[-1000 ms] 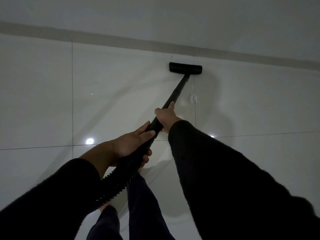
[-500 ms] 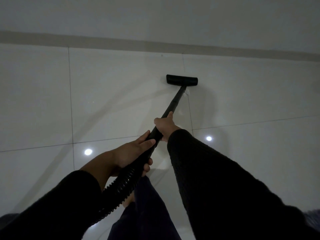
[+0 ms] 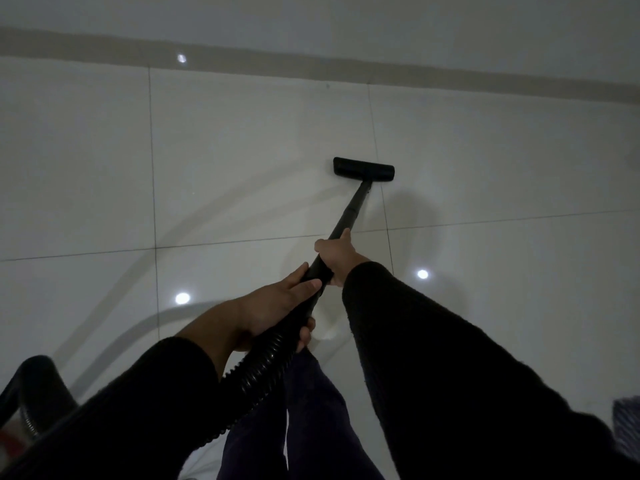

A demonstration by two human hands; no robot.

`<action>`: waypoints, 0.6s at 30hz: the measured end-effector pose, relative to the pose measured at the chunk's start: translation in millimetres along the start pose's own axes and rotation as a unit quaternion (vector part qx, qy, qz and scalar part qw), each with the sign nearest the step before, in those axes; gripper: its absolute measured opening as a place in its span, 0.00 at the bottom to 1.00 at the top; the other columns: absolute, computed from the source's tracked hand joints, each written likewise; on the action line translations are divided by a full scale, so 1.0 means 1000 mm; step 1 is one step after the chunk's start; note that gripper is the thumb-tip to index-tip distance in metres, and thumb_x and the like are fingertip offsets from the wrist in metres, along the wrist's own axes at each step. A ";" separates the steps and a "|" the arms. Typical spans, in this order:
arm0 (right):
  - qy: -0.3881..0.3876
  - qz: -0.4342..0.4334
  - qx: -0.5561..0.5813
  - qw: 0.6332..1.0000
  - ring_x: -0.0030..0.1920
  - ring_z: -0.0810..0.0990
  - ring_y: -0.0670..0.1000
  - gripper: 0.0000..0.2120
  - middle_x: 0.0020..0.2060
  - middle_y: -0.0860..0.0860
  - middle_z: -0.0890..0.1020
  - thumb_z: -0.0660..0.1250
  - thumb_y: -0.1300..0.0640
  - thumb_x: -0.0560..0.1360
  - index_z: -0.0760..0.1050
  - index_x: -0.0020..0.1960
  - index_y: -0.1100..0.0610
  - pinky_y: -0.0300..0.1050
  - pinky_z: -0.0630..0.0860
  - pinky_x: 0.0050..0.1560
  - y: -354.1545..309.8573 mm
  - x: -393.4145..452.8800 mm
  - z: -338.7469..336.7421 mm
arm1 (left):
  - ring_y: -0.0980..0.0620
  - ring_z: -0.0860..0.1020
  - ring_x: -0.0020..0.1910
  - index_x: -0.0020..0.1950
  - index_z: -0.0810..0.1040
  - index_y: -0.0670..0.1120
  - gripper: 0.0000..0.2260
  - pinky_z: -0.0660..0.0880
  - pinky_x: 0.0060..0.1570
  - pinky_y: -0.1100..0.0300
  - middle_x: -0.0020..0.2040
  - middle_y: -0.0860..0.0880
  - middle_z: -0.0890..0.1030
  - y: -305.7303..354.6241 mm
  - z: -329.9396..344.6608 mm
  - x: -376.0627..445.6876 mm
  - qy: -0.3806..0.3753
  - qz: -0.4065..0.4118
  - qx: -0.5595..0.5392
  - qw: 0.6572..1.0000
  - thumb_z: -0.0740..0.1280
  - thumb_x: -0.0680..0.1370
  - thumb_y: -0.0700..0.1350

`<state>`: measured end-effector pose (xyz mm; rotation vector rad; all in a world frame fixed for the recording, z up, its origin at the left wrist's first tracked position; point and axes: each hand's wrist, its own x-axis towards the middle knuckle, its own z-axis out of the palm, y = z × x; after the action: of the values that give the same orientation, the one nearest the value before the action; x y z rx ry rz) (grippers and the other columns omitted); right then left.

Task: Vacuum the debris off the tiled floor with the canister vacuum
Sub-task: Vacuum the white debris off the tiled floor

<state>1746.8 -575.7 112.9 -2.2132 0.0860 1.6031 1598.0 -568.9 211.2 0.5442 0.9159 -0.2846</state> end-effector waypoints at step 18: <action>-0.013 -0.021 -0.044 0.999 0.60 0.77 0.63 0.42 0.66 0.61 0.72 0.58 0.57 0.76 0.32 0.77 0.48 0.61 0.75 0.63 0.157 -0.030 -0.029 | 0.51 0.75 0.26 0.75 0.50 0.66 0.28 0.76 0.27 0.59 0.35 0.43 0.74 -0.147 0.070 -0.009 0.016 -0.008 0.040 0.999 0.60 0.80 0.51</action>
<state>1718.1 -734.9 103.7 -2.2435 -0.0389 1.6399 1572.9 -729.7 205.4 0.6175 0.9431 -0.3289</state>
